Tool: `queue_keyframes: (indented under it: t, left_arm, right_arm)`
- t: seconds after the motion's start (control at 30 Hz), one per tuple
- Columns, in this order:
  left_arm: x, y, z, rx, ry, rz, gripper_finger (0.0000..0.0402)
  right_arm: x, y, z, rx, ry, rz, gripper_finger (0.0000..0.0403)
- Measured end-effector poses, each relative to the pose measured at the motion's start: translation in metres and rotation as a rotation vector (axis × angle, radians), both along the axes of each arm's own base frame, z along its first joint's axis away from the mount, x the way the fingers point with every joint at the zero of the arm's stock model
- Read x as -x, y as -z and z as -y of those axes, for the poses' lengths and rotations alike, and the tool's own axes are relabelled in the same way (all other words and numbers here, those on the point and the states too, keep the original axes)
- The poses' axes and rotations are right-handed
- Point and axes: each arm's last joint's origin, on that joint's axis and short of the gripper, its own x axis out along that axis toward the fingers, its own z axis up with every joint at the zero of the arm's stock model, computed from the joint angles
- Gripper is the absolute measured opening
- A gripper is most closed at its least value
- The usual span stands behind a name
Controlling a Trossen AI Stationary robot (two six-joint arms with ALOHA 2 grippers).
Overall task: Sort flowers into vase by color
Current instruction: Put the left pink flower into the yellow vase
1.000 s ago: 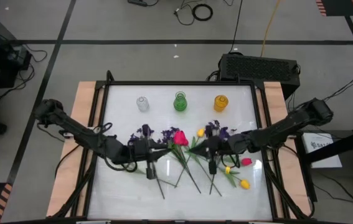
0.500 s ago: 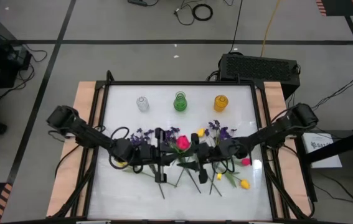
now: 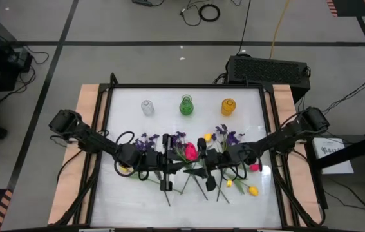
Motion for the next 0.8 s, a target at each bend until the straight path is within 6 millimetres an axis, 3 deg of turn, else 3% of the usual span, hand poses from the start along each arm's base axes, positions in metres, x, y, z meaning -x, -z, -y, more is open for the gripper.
queue_keyframes:
  t: [0.2, 0.43, 0.8]
  left_arm:
    - [-0.0018, 0.0044, 0.001, -0.02, 0.001, -0.045, 0.0018]
    - [-0.002, 0.0049, 0.0011, -0.023, 0.001, -0.051, 0.0018]
    - [-0.0019, 0.0074, 0.0022, 0.006, -0.032, -0.093, 0.0029]
  right_arm:
    - [0.0, -0.0004, 0.0, 0.017, 0.002, 0.008, 0.0101]
    - [0.0001, -0.0004, 0.0, 0.034, 0.002, 0.011, 0.0012]
    - [0.0018, -0.0004, 0.0008, 0.029, 0.001, -0.018, 0.0003]
